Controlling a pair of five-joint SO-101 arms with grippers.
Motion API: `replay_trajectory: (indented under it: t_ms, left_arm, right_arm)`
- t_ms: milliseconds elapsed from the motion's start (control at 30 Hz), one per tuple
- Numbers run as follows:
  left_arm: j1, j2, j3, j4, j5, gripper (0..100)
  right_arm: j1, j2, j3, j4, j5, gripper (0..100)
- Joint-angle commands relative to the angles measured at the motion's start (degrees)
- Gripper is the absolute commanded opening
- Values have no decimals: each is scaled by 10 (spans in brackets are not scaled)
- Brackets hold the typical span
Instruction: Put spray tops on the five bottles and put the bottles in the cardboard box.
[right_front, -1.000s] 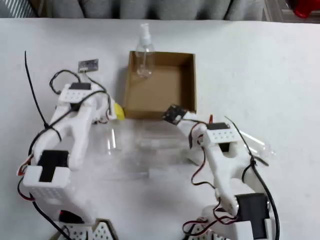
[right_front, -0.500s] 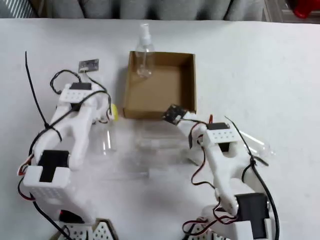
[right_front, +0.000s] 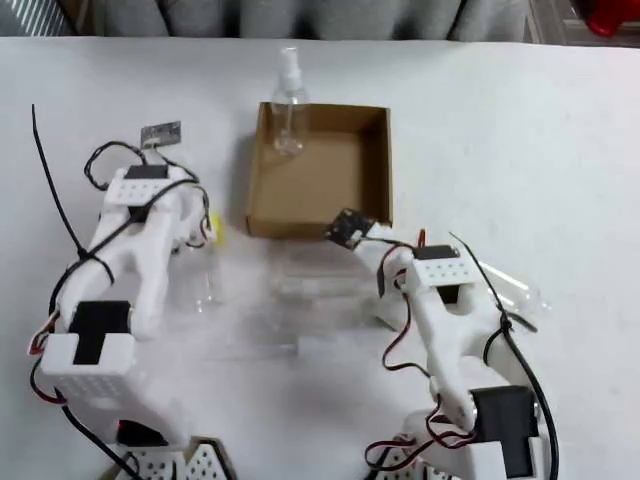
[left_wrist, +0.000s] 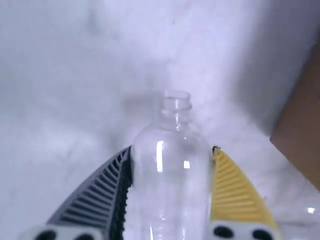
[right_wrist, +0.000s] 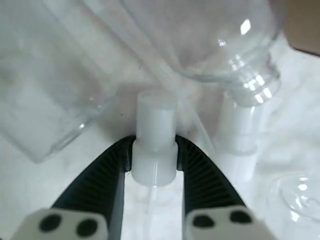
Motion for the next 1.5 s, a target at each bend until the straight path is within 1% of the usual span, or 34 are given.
replay_trajectory:
  t_ms: [0,100,200,467,567,733,833,1033,1100,1233,1300,1367,1467]
  left_arm:
    - [-15,-40,-16,6,-6,24]
    - [-18,-40,-9,6,-6,24]
    - [-18,-41,-6,6,-26,24]
    - [-18,-41,-11,6,-38,24]
    - [-22,-61,-4,7,-38,24]
    - [-28,-138,62,-28,-39,24]
    - [-26,-182,101,-48,-39,24]
    - [-26,-233,134,-66,-39,24]
    - [-26,-237,135,-67,-39,24]
    - [-29,-239,123,-65,-39,24]
    - [-31,-239,113,-62,-39,24]
    - [-39,-239,102,-62,-39,24]
    - [-44,-239,73,-62,-39,24]
  right_arm:
    - [14,-2,-20,-6,-34,16]
    - [11,-6,-23,-4,-46,16]
    - [16,-35,-31,9,-89,15]
    - [31,-211,-94,175,-99,15]
    - [44,-274,-105,179,-100,15]
    - [57,-332,-103,114,-101,15]
    - [57,-340,-103,59,-101,15]
    - [41,-340,-84,-36,-105,15]
    - [29,-340,-70,-77,-157,15]
    - [5,-341,-43,-170,-350,15]
    - [-7,-343,-30,-211,-412,15]
    - [-25,-344,-20,-256,-437,15]
    - [-57,-344,-21,-349,-420,15]
